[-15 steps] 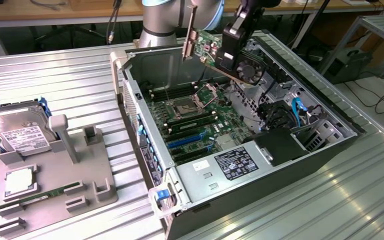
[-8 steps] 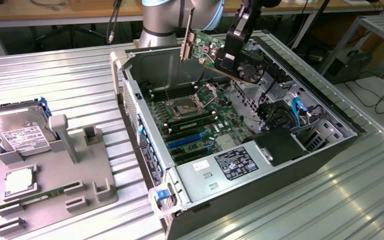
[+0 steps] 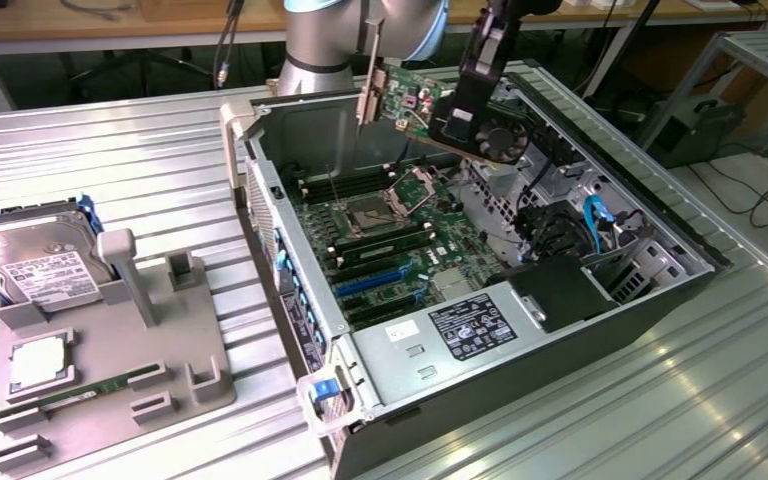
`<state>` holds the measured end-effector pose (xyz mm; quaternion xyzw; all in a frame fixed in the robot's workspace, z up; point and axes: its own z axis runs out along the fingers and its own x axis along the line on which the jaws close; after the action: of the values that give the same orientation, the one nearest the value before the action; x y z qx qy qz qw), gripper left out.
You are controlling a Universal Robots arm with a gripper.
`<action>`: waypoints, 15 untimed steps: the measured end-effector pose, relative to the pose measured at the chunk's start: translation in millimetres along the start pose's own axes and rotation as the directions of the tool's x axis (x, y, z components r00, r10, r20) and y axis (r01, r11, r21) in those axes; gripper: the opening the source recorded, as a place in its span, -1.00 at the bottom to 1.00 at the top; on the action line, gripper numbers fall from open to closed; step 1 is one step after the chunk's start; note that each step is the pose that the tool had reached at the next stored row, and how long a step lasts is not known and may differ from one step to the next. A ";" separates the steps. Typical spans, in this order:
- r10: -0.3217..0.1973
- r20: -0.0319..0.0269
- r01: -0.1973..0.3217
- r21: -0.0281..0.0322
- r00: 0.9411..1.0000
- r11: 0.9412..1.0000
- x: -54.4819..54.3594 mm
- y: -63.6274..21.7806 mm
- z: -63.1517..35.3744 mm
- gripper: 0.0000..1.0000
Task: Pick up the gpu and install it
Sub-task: 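Insert the gpu into the slot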
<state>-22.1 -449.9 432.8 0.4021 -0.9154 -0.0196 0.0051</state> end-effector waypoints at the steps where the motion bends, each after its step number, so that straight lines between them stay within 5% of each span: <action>1: -0.014 -0.001 0.014 0.000 1.000 1.000 0.0 0.0 0.0 -0.45; 15: -0.177 -0.007 0.177 -0.002 0.984 0.984 0.0 0.0 0.0 -0.45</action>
<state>-22.1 -449.9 432.7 0.4818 -0.8761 -0.0191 0.0068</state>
